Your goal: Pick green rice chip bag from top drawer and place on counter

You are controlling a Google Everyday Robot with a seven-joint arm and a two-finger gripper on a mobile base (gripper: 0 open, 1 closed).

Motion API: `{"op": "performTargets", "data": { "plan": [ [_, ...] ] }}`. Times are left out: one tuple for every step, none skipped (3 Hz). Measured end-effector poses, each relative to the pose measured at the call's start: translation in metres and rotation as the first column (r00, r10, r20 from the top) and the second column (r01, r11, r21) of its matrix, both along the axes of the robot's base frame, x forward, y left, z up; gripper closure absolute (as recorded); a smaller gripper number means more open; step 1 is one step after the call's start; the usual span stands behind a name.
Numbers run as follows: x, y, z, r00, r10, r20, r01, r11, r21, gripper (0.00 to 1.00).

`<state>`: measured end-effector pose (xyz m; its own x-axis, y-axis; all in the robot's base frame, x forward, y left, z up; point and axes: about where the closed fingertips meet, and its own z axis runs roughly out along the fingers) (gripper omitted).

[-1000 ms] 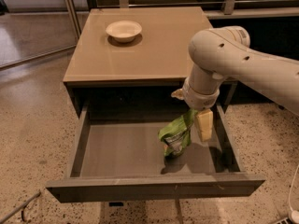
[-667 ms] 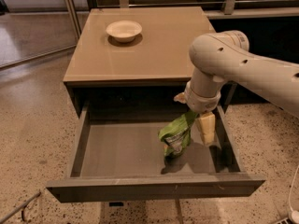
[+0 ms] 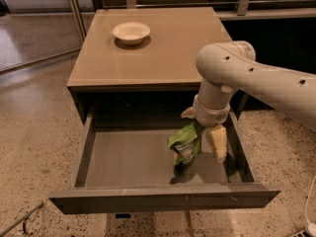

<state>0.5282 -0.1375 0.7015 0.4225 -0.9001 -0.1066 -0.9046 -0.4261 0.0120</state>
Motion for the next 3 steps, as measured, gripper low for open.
{"op": "performTargets", "data": {
  "plan": [
    [-0.0002,0.0000,-0.0001,1.0000,0.001,-0.001,-0.001,1.000,0.000,0.19],
    [-0.0002,0.0000,0.0000,1.0000,0.001,-0.001,-0.001,1.000,0.000,0.42],
    [-0.0045,0.0024,0.0085,0.9994,0.008,0.032,-0.009,1.000,0.019,0.66]
  ]
}}
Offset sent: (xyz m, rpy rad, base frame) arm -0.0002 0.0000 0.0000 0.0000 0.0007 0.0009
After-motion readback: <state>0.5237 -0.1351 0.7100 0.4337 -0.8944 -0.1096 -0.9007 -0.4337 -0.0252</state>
